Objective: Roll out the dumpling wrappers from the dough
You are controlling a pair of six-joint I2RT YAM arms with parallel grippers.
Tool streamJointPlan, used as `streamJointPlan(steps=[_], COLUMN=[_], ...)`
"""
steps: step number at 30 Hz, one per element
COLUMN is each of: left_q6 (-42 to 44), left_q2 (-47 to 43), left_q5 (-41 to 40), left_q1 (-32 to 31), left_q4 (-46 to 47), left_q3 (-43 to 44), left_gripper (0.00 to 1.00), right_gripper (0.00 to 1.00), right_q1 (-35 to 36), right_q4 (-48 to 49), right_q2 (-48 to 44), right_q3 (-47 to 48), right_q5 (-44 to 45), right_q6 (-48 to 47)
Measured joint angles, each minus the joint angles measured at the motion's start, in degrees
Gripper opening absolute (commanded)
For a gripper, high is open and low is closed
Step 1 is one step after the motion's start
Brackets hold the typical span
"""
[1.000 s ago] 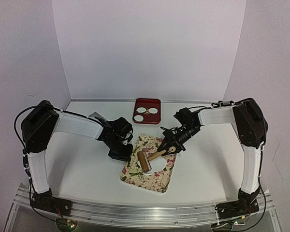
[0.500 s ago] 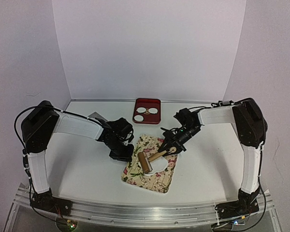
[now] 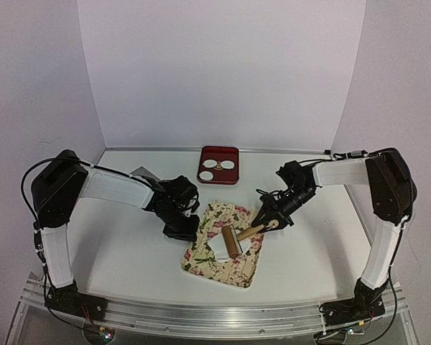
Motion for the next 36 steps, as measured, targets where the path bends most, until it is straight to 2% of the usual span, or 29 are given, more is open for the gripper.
streamJointPlan(steps=[6,14,24,29,33,36], left_q6=[0.1,0.1,-0.7,-0.7,-0.8,-0.9], left_q2=[0.0,0.0,-0.8,-0.9,-1.2,-1.6], left_q5=[0.0,0.5,0.5,0.5,0.4,0.5], left_q1=[0.1,0.0,0.0,0.0,0.0,0.0], left_q4=[-0.3,0.1,2.2,2.4,1.7,1.9], left_q3=[0.0,-0.1,-1.8,-2.0,-2.1,-2.7], left_gripper=[0.00,0.00,0.00,0.00,0.00,0.00], right_gripper=[0.00,0.00,0.00,0.00,0.00,0.00], right_q1=[6.3,3.2,3.1,4.8,7.6,6.9], right_q4=[3.2,2.6,-3.7,-6.3,-6.0,-6.1], right_q2=[2.5,-1.4,-1.7,1.6,4.0,2.7], right_q3=[2.8,-1.0,1.9,5.6,7.7,7.1], right_q5=[-0.3,0.5,3.6,3.3,1.8,2.4], right_q6=[1.6,0.2,-3.8,-4.6,-4.2,-4.4])
